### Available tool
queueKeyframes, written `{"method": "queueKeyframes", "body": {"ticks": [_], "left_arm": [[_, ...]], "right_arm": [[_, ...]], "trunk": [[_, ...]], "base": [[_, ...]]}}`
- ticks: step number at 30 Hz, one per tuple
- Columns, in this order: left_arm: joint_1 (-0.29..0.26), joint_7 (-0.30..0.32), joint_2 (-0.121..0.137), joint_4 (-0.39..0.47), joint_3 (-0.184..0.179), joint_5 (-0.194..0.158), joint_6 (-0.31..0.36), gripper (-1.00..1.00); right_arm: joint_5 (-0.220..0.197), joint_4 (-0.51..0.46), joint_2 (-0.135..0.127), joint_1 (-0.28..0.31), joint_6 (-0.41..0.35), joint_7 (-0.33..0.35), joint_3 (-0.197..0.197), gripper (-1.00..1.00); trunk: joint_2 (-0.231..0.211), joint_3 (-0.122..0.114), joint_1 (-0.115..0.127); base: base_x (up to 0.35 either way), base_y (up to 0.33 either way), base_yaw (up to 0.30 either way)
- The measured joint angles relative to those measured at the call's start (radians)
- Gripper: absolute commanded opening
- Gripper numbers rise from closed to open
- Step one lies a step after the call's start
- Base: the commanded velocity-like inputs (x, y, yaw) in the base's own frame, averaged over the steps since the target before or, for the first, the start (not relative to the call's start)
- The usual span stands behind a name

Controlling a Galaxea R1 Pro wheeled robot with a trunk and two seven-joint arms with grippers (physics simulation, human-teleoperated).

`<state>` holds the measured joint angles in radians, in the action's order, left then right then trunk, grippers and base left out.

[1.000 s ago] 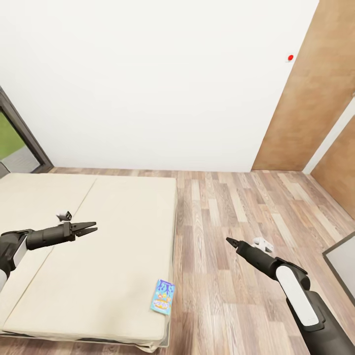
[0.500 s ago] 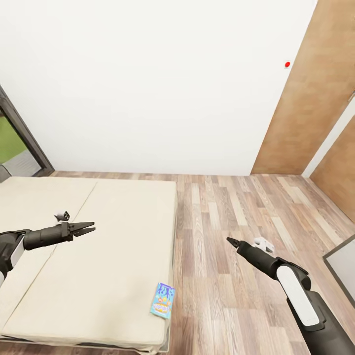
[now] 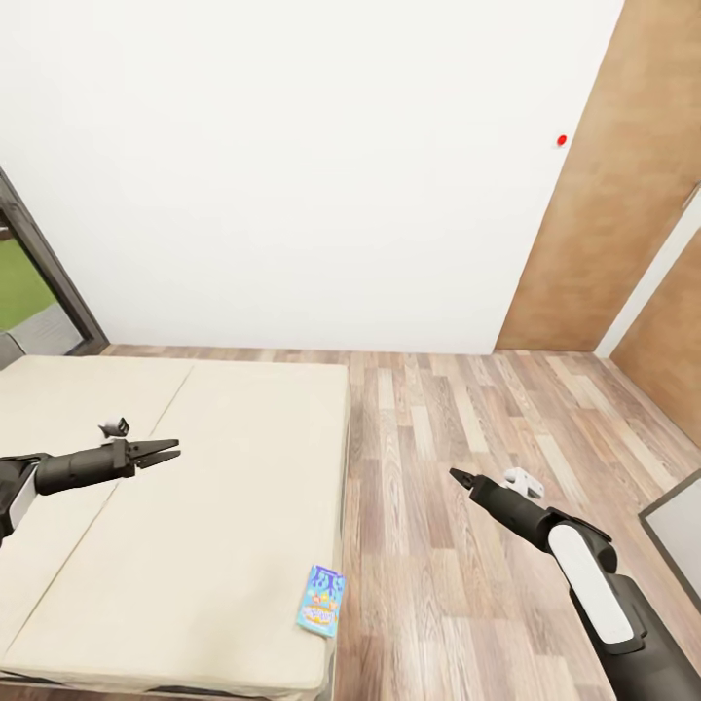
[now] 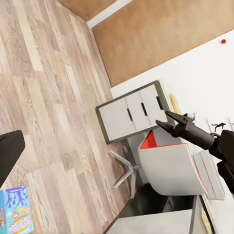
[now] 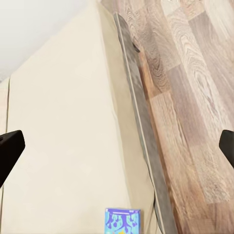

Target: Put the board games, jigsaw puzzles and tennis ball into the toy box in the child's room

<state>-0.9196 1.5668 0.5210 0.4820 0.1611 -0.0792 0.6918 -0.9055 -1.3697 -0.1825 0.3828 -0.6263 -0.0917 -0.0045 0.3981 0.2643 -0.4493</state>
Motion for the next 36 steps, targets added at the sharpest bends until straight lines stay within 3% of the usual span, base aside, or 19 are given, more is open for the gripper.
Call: {"method": "queueKeyframes", "body": {"ticks": [5, 14, 20, 29, 36], "left_arm": [[0.000, 0.000, 0.002, 0.000, -0.001, 0.006, 0.000, 1.00], [0.000, -0.001, 0.001, 0.000, 0.000, 0.053, 0.005, 1.00], [0.000, -0.067, -0.005, 0.006, -0.002, 0.060, 0.011, 1.00], [0.000, -0.253, -0.003, -0.004, -0.002, 0.062, 0.011, 1.00], [0.005, -0.294, -0.005, -0.013, -0.001, 0.062, 0.010, 1.00]], "right_arm": [[-0.001, 0.000, -0.002, 0.000, 0.000, 0.000, -0.001, 1.00], [-0.001, 0.000, -0.003, 0.000, 0.000, 0.000, -0.001, 1.00], [-0.002, 0.000, -0.003, 0.000, -0.001, 0.001, -0.001, 1.00], [0.000, 0.000, -0.001, 0.000, -0.001, 0.000, 0.000, 1.00], [0.000, 0.000, 0.000, 0.000, 0.000, 0.000, 0.000, 1.00]], "trunk": [[0.000, -0.008, 0.000], [0.000, -0.023, 0.000], [0.000, -0.033, 0.000], [0.000, -0.048, 0.000], [0.000, -0.060, 0.000]], "base": [[0.000, 0.000, 0.000], [0.000, 0.000, 0.000], [0.000, 0.000, 0.000], [0.000, 0.000, 0.000], [0.000, 0.000, 0.000]]}}
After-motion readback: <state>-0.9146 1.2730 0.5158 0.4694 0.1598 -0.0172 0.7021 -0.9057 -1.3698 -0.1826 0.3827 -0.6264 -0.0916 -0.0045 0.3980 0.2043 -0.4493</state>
